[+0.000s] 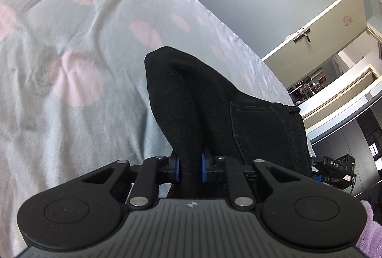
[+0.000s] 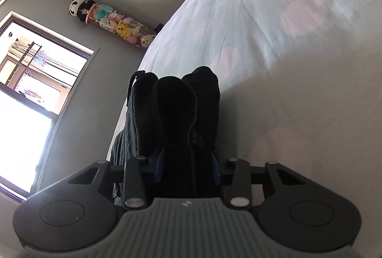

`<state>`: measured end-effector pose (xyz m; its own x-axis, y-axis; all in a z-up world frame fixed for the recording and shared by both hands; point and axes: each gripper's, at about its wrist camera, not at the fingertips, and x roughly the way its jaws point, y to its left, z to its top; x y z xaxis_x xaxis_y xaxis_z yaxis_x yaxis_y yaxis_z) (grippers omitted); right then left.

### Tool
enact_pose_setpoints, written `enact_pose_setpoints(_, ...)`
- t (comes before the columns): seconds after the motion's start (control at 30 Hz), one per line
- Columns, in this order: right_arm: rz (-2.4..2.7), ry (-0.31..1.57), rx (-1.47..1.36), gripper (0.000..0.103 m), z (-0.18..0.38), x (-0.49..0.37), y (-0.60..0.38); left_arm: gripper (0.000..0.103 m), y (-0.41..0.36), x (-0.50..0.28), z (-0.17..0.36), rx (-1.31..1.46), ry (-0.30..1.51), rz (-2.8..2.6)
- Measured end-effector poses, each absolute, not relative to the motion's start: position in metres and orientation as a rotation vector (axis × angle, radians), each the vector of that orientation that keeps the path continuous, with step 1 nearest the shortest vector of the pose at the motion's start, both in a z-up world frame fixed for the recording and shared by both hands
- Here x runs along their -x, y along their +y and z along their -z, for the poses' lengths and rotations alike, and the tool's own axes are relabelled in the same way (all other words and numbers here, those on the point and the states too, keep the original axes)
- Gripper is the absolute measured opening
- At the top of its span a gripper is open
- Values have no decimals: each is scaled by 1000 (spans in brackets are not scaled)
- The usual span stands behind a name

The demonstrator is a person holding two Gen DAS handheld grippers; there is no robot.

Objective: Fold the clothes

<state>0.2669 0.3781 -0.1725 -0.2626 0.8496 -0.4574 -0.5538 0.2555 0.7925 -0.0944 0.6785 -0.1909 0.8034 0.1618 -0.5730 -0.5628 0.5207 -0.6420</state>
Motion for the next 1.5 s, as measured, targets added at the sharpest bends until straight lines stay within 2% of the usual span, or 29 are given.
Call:
enact_pose_setpoints(0.3, -1455, 1196, -259, 41, 116, -210, 414, 17, 712, 160, 137, 836, 473, -536)
enact_pose_setpoints(0.5, -1519, 1175, -302, 41, 96, -151, 501, 18, 779, 225, 87, 737, 477, -651)
enact_pose_setpoints(0.67, -1551, 1167, -375, 41, 95, -107, 587, 18, 842, 272, 69, 678, 471, -729)
enact_pose_setpoints(1.0, -1574, 1139, -436, 41, 131, -45, 731, 18, 950, 311, 81, 593, 449, -818)
enact_pose_setpoints(1.13, -1556, 1130, -414, 41, 142, -35, 763, 18, 972, 315, 108, 616, 399, -835)
enact_pose_setpoints(1.3, -1530, 1134, -333, 41, 162, -29, 775, 18, 981, 313, 147, 628, 432, -858)
enact_pose_setpoints(1.4, -1507, 1138, -319, 43, 176, -30, 773, 26, 978, 314, 159, 597, 444, -901)
enact_pose_setpoints(1.43, -1501, 1131, -318, 47, 177, -30, 773, 34, 975, 314, 159, 578, 453, -931)
enact_pose_setpoints(1.5, -1476, 1114, -298, 49, 173, -29, 769, 35, 967, 321, 153, 540, 443, -1000)
